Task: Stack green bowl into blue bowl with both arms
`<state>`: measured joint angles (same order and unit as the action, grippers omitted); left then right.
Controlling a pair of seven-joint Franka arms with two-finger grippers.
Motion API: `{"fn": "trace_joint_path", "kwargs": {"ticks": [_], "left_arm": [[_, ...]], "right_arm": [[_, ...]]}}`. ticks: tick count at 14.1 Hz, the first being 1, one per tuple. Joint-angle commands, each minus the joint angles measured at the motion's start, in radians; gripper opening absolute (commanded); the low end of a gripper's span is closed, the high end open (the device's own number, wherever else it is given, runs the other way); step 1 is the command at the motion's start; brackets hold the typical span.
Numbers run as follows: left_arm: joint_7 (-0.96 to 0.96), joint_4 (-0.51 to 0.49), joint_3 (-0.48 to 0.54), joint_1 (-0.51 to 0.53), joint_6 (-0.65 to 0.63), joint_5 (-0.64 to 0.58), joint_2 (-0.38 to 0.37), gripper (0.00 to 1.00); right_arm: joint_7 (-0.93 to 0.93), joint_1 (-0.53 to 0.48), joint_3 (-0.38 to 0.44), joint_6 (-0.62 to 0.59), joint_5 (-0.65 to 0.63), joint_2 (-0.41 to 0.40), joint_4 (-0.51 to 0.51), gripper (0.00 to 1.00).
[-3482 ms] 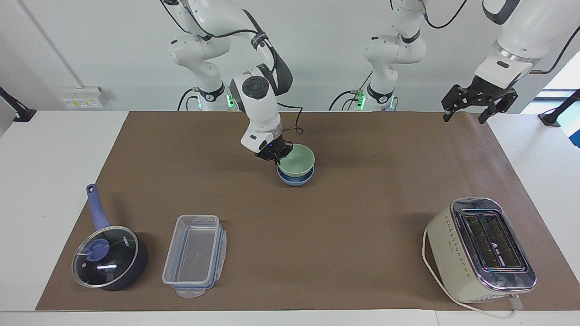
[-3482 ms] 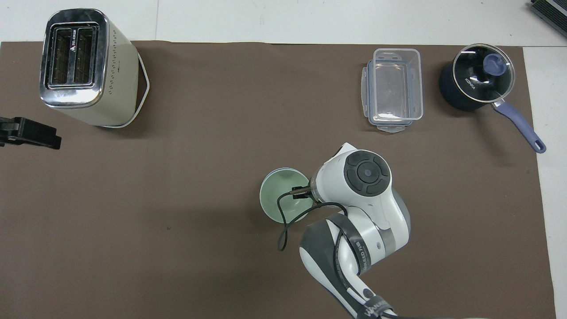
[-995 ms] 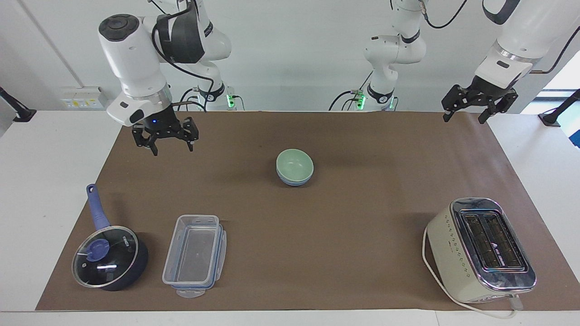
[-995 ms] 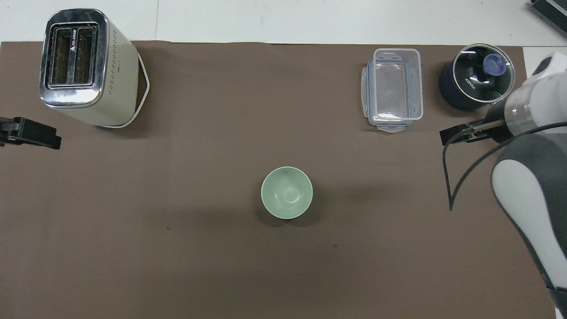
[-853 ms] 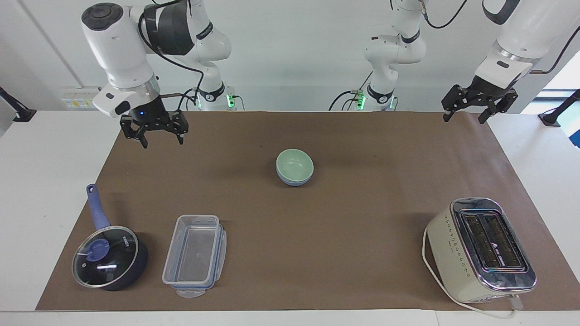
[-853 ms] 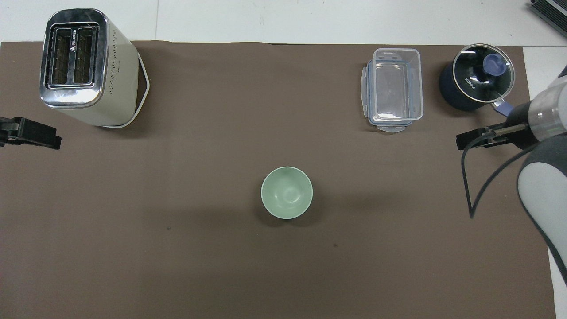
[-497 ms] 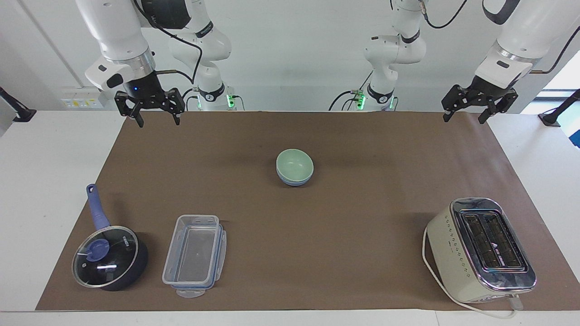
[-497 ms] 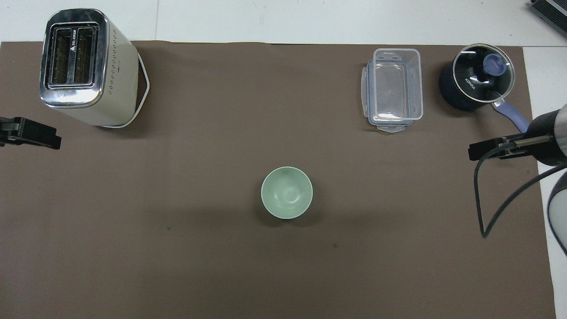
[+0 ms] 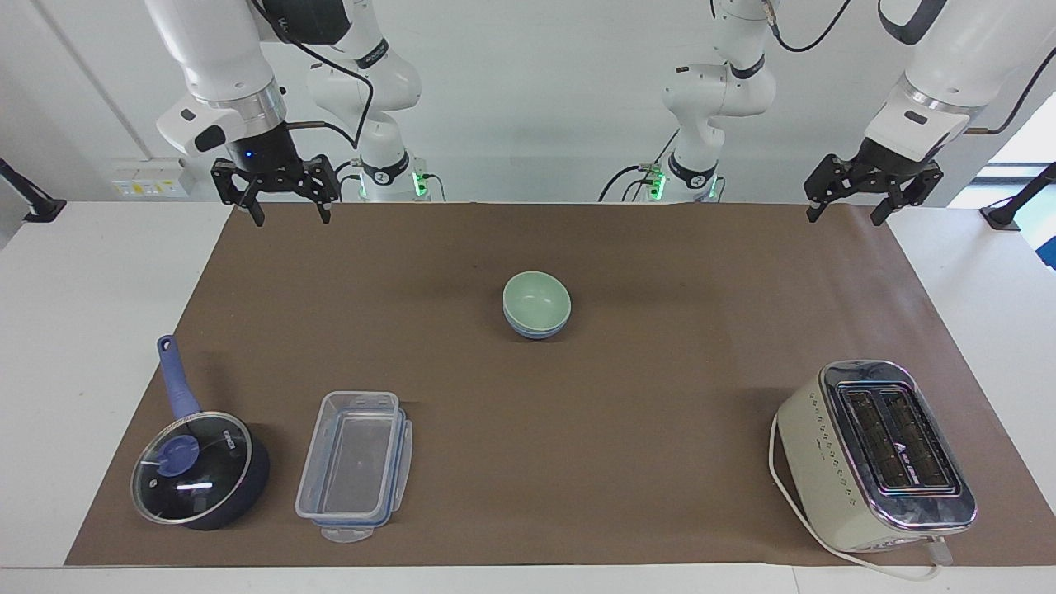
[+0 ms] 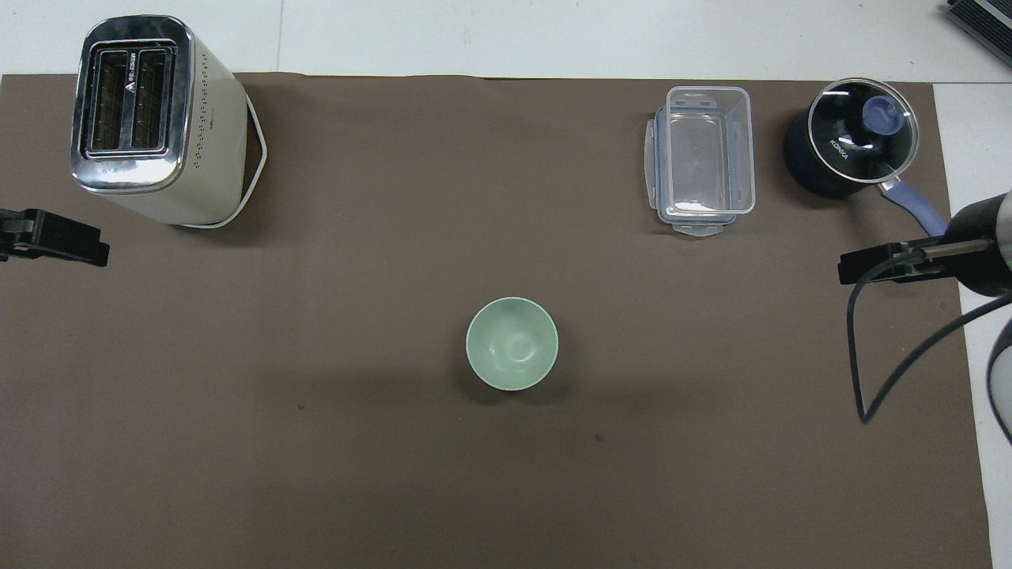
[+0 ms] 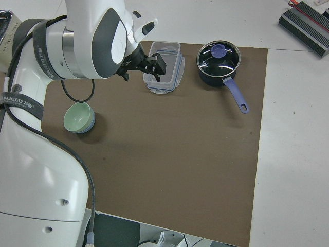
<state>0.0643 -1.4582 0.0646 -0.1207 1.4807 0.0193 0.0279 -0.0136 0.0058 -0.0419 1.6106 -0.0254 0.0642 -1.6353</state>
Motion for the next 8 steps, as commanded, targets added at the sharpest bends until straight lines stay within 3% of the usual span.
{"fn": "trace_joint_path", "kwargs": {"ticks": [1,8], "left_arm": [[0.000,-0.021,-0.009,0.015,-0.007,0.011,-0.022,1.00],[0.000,-0.021,-0.009,0.015,-0.007,0.011,-0.022,1.00]], "right_arm": [[0.012,-0.013,0.000,-0.041,0.015,-0.006,0.032,1.00],[0.017,-0.029,0.014,-0.052,0.018,0.003,0.026,1.00]]}}
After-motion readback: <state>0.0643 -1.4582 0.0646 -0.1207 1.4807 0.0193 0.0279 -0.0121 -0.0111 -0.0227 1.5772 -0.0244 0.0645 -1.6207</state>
